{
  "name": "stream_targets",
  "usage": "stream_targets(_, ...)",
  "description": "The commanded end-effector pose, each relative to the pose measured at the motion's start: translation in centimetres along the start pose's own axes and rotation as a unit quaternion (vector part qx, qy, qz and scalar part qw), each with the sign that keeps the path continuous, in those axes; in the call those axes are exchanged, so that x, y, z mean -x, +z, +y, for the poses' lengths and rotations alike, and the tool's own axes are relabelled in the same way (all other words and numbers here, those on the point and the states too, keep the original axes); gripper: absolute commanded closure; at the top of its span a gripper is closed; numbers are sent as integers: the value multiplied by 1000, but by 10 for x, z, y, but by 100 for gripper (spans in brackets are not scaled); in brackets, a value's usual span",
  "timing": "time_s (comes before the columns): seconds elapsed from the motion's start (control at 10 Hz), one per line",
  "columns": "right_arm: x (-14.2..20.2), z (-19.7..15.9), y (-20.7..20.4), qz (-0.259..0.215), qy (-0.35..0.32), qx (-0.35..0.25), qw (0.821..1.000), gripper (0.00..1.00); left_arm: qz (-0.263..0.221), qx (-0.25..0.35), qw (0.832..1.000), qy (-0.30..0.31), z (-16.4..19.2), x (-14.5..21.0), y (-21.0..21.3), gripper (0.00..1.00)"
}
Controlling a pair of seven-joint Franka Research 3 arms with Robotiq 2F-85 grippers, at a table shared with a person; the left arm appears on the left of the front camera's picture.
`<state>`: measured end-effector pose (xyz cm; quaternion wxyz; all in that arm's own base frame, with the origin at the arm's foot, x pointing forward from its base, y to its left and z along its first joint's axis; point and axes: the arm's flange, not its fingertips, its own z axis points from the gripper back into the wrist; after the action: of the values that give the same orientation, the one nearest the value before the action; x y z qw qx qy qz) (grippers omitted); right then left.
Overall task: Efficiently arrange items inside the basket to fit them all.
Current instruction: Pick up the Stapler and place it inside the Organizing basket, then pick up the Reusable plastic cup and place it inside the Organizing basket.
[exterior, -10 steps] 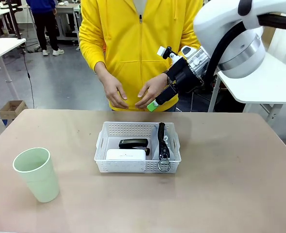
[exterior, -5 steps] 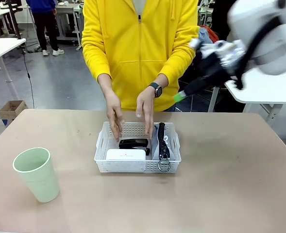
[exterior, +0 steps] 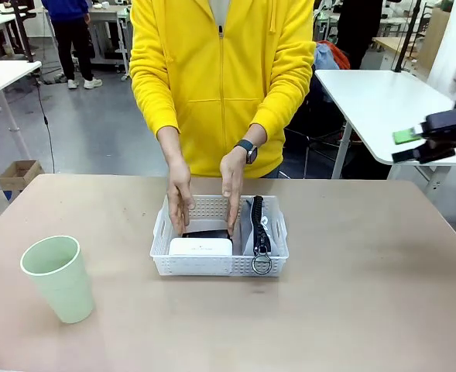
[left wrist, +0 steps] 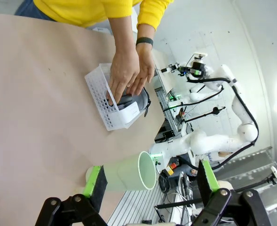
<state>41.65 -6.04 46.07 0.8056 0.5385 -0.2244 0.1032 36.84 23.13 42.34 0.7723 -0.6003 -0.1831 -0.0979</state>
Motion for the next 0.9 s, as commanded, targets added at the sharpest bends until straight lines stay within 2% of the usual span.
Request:
stream_targets(0.0,1,-38,8,-124,-90,-51,987,0,3,-2,1000,-1,-2,1,-1,0)
stream_targets(0.1,6,-50,10,-158,-122,-51,979,0,3,-2,1000,-1,-2,1,-1,0)
stream_targets(0.2,3,-28,15,-53,-54,-19,997,0,3,-2,1000,-1,-2,1,-1,0)
stream_targets(0.8,3,-28,15,-53,-54,-19,997,0,3,-2,1000,-1,-2,1,-1,0)
